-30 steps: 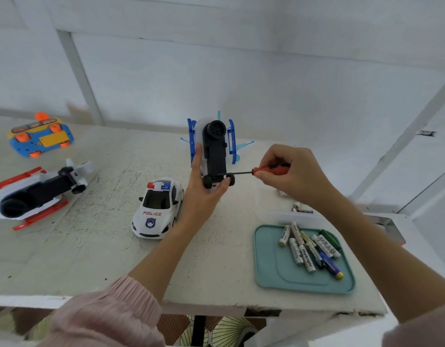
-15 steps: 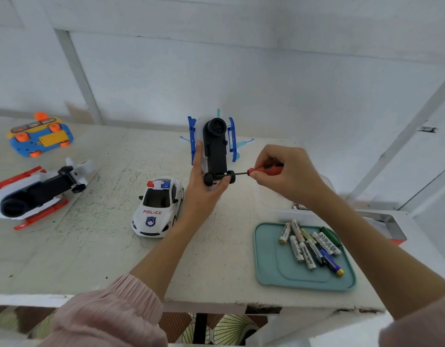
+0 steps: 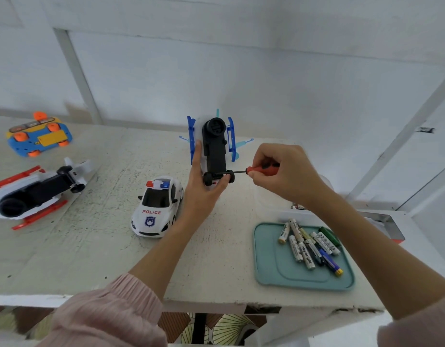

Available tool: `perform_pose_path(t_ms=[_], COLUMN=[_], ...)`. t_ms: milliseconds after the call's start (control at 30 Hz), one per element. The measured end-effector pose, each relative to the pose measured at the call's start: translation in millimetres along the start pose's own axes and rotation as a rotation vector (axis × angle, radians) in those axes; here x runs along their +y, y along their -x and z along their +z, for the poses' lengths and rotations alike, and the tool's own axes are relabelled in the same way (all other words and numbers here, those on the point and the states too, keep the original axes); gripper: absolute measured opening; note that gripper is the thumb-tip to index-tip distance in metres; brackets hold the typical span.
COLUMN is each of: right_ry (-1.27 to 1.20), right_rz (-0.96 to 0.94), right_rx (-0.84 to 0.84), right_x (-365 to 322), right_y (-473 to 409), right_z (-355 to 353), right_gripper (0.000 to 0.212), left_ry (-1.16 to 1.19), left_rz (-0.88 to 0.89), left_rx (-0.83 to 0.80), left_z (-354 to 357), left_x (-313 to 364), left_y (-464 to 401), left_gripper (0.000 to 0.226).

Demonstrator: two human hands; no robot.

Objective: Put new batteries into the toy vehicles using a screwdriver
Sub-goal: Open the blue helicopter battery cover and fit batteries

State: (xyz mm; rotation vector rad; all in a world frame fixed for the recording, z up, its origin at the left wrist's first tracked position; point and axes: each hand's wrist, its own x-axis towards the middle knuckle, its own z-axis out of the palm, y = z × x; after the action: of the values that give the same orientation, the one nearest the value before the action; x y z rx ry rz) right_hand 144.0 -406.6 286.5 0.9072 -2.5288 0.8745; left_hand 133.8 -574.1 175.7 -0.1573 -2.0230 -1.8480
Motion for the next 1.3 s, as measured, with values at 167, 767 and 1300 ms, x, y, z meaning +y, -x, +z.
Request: perform_pose_path(t_ms=[167, 767, 1300], right_ry=[0.005, 0.136, 0.088], right_rz=[0.000, -0.132, -0.086], right_rx=[-0.008, -0.120, -0.185], right_x=[-0.2, -7.7, -21.0], right_y=[-0.8, -8.8, -24.1], right_z=[-1.2, -0.4, -11.1], right_gripper=[0.009, 0.018, 0.009], left_ry=[-0.006, -0.004, 0.003], left_rz=[-0.001, -0.011, 0.007], left_rx=[-0.003, 0.000, -0.009], left_z=[0.4, 1.6, 2.0], left_x=[0.9, -2.5, -5.4], left_y=[0.0, -2.4, -3.3], left_gripper=[0.089, 0.088, 0.088])
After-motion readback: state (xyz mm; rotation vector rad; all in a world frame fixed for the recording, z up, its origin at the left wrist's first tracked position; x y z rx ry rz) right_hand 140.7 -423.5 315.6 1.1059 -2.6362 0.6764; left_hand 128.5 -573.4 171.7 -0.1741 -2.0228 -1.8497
